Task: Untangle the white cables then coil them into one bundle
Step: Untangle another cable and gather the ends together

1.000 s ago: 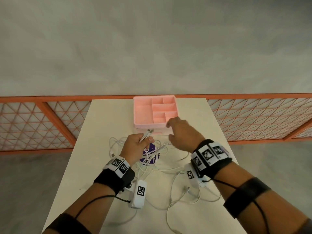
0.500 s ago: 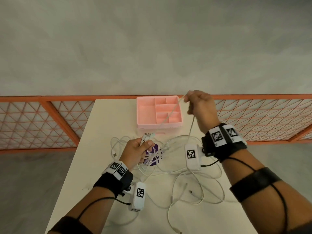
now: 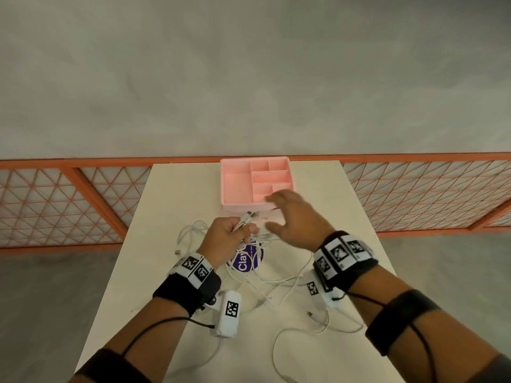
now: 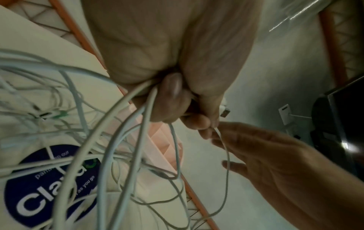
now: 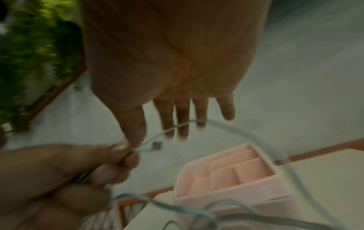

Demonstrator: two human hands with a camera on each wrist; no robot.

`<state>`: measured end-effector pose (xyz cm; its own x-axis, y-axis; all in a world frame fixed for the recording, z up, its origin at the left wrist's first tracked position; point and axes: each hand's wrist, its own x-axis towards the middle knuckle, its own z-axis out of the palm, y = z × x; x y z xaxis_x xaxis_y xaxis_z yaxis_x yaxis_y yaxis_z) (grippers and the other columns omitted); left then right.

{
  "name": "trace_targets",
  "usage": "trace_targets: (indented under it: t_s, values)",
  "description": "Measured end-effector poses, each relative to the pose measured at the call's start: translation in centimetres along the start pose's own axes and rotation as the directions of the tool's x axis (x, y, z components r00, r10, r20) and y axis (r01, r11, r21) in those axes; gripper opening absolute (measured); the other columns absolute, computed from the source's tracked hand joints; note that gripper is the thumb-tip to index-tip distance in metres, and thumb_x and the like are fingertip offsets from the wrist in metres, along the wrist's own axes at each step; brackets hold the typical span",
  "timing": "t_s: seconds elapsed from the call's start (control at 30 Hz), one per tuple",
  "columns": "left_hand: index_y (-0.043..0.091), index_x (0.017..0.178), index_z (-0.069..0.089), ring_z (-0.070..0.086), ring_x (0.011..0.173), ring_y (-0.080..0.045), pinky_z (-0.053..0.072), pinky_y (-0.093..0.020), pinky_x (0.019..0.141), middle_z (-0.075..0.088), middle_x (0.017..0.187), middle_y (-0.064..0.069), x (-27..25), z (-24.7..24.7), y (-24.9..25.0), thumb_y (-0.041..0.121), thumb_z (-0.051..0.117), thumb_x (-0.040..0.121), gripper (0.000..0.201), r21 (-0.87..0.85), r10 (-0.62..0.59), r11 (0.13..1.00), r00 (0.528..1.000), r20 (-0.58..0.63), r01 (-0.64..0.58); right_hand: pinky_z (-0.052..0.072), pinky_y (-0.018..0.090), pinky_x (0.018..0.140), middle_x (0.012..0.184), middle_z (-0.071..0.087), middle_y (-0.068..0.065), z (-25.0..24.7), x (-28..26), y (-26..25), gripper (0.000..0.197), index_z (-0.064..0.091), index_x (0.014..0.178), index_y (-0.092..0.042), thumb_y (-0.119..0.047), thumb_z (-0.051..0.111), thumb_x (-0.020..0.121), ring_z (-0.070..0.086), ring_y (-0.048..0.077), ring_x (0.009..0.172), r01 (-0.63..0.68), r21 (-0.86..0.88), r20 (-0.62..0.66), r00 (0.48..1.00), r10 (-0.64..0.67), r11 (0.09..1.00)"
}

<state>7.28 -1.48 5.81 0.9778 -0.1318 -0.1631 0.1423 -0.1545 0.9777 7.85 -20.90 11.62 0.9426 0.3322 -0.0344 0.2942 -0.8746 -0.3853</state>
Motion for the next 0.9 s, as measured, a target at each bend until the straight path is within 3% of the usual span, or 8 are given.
trace_targets:
  t_s: [0.07,0.17,0.37,0.53,0.63,0.73,0.8,0.9]
  values:
    - [0.009,0.070,0.067,0.031,0.037,-0.008,0.025,-0.019,0.041,0.053,0.050,0.007,-0.2,0.2,0.0,0.020,0.065,0.096,0.028,-0.063,-0.021,0.998,1.000,0.003,0.021,0.049,0.039,0.091,0.117,0.065,0.006,0.8,0.5,-1.0,0.042,0.062,0.119,-0.015,-0.049,0.053,0.095,0.062,0.022,0.102,0.012,0.043,0.109,0.994,-0.017,0.999]
    - [0.004,0.085,0.071,0.027,0.041,-0.009,0.020,-0.019,0.041,0.050,0.061,0.000,-0.6,-0.7,-1.0,0.023,0.064,0.096,0.023,-0.291,-0.102,0.952,0.995,-0.005,0.096,0.045,0.030,0.066,0.081,0.066,-0.002,-0.3,1.2,-0.7,0.025,0.064,0.083,-0.013,-0.035,0.062,0.095,0.059,0.012,0.071,-0.071,0.294,0.046,0.997,0.060,0.953]
    - [0.005,0.090,0.071,0.025,0.040,-0.006,0.017,-0.018,0.041,0.053,0.065,0.002,-0.9,-0.8,-1.5,0.023,0.061,0.097,0.022,-0.379,-0.113,0.917,0.992,0.051,0.123,0.046,0.028,0.068,0.074,0.062,-0.006,-2.5,2.0,-1.0,0.015,0.065,0.079,-0.012,-0.011,0.061,0.093,0.054,0.010,0.064,0.006,0.596,-0.155,0.982,0.108,0.803]
    - [0.005,0.090,0.071,0.028,0.040,-0.006,0.020,-0.016,0.039,0.054,0.068,0.000,-0.9,-1.6,-2.8,0.023,0.061,0.097,0.021,-0.374,-0.163,0.915,0.987,0.000,0.151,0.048,0.028,0.055,0.072,0.059,-0.001,-6.7,2.4,0.7,0.021,0.059,0.074,-0.016,-0.003,0.055,0.090,0.049,0.010,0.054,0.152,0.842,-0.427,0.774,0.467,0.518]
    - [0.004,0.091,0.071,0.028,0.041,-0.006,0.019,-0.017,0.040,0.053,0.069,-0.001,-1.1,-2.1,-3.5,0.021,0.062,0.097,0.020,-0.373,-0.197,0.913,0.979,-0.050,0.164,0.047,0.030,0.057,0.068,0.057,0.003,-7.2,1.9,3.7,0.020,0.059,0.070,-0.015,-0.009,0.056,0.089,0.046,0.014,0.052,0.092,0.856,-0.433,0.665,0.608,0.509]
    - [0.005,0.089,0.072,0.028,0.042,-0.007,0.020,-0.018,0.040,0.052,0.066,-0.001,-1.0,-2.1,-2.9,0.019,0.062,0.097,0.019,-0.365,-0.173,0.923,0.979,-0.104,0.125,0.050,0.034,0.070,0.087,0.069,0.006,-5.5,1.5,6.4,0.017,0.069,0.079,-0.016,-0.014,0.054,0.087,0.061,0.022,0.073,-0.245,0.620,-0.365,0.751,0.551,0.745]
    - [0.005,0.087,0.072,0.028,0.042,-0.008,0.023,-0.018,0.039,0.052,0.065,-0.001,-0.8,-1.8,-1.9,0.019,0.062,0.097,0.020,-0.325,-0.130,0.941,0.987,-0.093,0.094,0.051,0.042,0.089,0.118,0.061,0.012,-3.8,1.0,6.2,0.025,0.068,0.112,-0.014,-0.019,0.059,0.089,0.058,0.030,0.108,-0.407,0.251,-0.273,0.841,0.468,0.878]
    - [0.004,0.089,0.073,0.027,0.043,-0.009,0.025,-0.018,0.038,0.052,0.064,-0.001,-0.5,-1.0,-0.3,0.020,0.063,0.097,0.020,-0.238,-0.055,0.970,0.998,-0.019,0.049,0.038,0.051,0.110,0.145,0.039,0.009,-1.8,0.2,3.0,0.060,0.044,0.143,-0.017,-0.031,0.065,0.089,0.034,0.030,0.136,-0.175,-0.048,-0.253,0.955,0.157,0.983]
